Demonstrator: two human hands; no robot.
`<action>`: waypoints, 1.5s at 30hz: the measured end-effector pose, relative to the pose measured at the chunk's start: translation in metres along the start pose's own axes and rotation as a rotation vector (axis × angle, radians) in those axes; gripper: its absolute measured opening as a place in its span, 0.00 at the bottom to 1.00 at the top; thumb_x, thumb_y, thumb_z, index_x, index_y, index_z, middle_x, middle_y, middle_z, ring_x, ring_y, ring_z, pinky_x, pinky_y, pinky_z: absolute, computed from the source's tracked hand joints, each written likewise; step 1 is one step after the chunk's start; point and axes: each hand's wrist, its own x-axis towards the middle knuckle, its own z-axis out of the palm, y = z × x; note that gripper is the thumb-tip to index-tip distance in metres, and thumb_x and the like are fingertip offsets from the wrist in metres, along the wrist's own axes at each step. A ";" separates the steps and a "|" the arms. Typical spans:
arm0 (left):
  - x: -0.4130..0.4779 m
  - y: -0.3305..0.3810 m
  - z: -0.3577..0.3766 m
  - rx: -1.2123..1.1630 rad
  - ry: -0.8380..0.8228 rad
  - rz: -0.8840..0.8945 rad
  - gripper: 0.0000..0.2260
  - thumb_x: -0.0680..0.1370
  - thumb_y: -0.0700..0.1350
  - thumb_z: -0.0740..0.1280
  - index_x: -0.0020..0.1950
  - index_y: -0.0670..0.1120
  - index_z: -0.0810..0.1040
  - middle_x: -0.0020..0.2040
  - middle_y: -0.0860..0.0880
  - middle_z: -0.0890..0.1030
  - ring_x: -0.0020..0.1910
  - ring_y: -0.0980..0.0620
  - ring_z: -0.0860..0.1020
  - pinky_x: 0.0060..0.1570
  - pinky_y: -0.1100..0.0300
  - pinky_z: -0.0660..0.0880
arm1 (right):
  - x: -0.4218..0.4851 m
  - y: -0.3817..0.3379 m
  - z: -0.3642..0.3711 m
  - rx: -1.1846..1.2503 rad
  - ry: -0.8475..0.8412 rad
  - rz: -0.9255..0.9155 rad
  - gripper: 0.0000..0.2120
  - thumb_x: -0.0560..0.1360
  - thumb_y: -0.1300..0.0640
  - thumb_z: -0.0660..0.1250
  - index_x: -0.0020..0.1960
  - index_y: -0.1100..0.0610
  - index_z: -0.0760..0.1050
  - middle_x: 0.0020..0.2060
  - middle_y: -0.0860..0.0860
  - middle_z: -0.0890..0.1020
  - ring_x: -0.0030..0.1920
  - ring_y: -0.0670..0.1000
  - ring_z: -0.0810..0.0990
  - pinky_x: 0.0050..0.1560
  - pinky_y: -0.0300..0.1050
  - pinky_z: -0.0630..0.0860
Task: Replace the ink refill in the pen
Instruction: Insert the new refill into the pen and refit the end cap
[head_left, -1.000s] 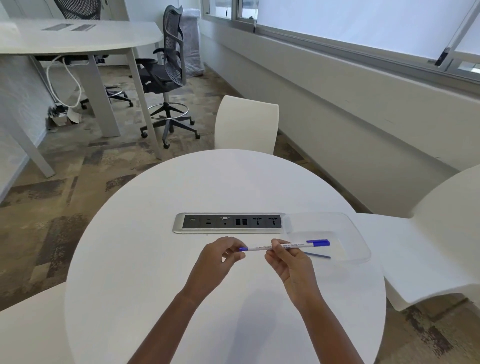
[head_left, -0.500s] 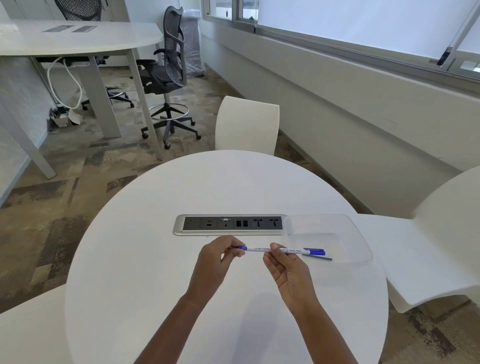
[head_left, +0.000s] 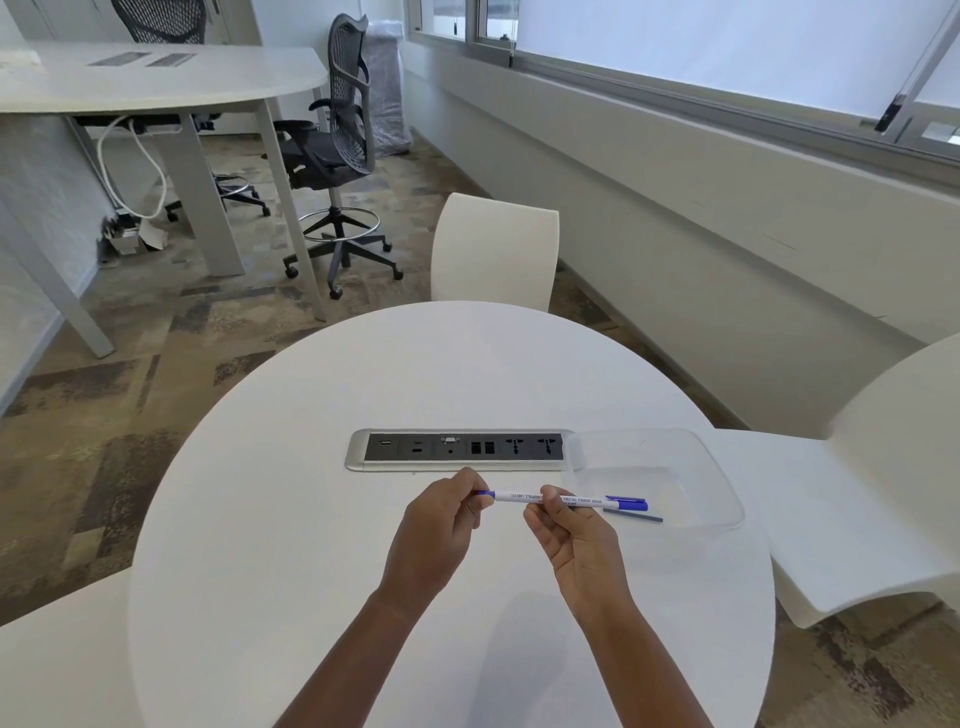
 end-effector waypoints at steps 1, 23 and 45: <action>-0.001 0.000 0.001 0.014 0.003 -0.001 0.06 0.77 0.37 0.62 0.40 0.42 0.74 0.28 0.54 0.71 0.29 0.57 0.67 0.31 0.72 0.64 | 0.000 0.000 0.000 0.008 0.000 0.004 0.06 0.73 0.68 0.63 0.39 0.65 0.77 0.26 0.50 0.83 0.30 0.47 0.83 0.31 0.36 0.80; 0.000 0.002 0.003 -0.235 -0.108 -0.197 0.15 0.80 0.45 0.57 0.32 0.54 0.67 0.26 0.55 0.67 0.26 0.56 0.64 0.29 0.63 0.63 | -0.003 -0.004 -0.002 -0.049 0.029 -0.068 0.06 0.72 0.67 0.65 0.38 0.64 0.78 0.24 0.50 0.82 0.28 0.48 0.82 0.30 0.36 0.80; -0.002 -0.001 0.003 -0.106 0.076 -0.057 0.07 0.71 0.31 0.68 0.41 0.41 0.83 0.34 0.52 0.82 0.36 0.59 0.77 0.37 0.75 0.70 | -0.002 -0.004 0.000 -0.049 0.068 0.003 0.05 0.72 0.69 0.64 0.38 0.66 0.76 0.22 0.50 0.81 0.26 0.48 0.81 0.28 0.37 0.80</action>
